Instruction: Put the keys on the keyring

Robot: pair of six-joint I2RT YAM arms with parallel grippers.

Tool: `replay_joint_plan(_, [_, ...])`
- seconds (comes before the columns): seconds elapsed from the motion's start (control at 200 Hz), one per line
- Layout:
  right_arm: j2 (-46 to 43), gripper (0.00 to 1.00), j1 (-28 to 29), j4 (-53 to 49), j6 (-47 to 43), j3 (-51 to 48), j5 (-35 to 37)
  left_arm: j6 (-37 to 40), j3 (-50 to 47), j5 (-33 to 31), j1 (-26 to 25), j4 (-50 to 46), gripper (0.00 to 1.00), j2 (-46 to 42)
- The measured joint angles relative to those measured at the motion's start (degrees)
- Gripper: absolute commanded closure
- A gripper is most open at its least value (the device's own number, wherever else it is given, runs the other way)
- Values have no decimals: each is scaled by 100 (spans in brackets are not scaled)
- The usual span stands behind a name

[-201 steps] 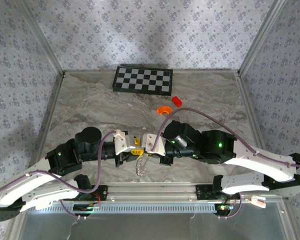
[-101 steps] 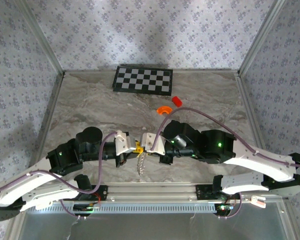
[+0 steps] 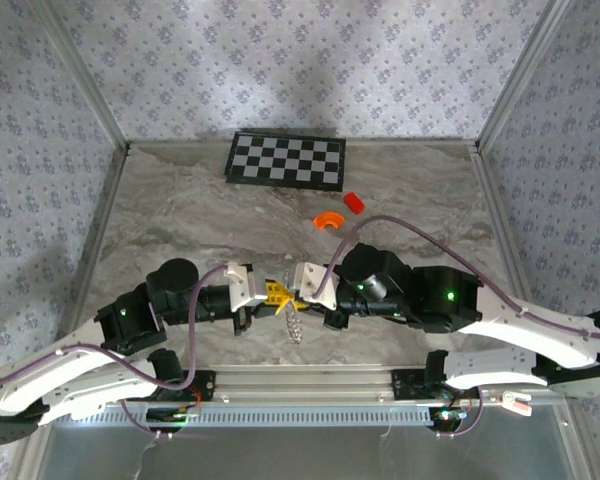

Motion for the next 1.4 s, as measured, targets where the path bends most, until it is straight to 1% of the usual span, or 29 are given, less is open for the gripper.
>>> replay_joint_plan(0.065, [-94,73,0,103,52,-98,-55,-28,-2,2,0,59,100,-4])
replay_joint_plan(0.135, [-177,70,-11,179,120,-173,-105,-57,-2,2,0,111,100,-9])
replay_joint_plan(0.315, [-358,68,-83,398,219,-328,-264,-138,-133,4,0,365,100,-144])
replay_joint_plan(0.465, [-560,64,-162,680,310,-538,-422,-184,-157,22,0,472,100,-181])
replay_joint_plan(0.789, [-702,66,-289,1016,376,-798,-699,-227,-234,46,0,723,100,-195])
replay_joint_plan(1.399, [-933,65,-378,1513,326,-1110,-1128,-273,-361,129,2,831,100,-494])
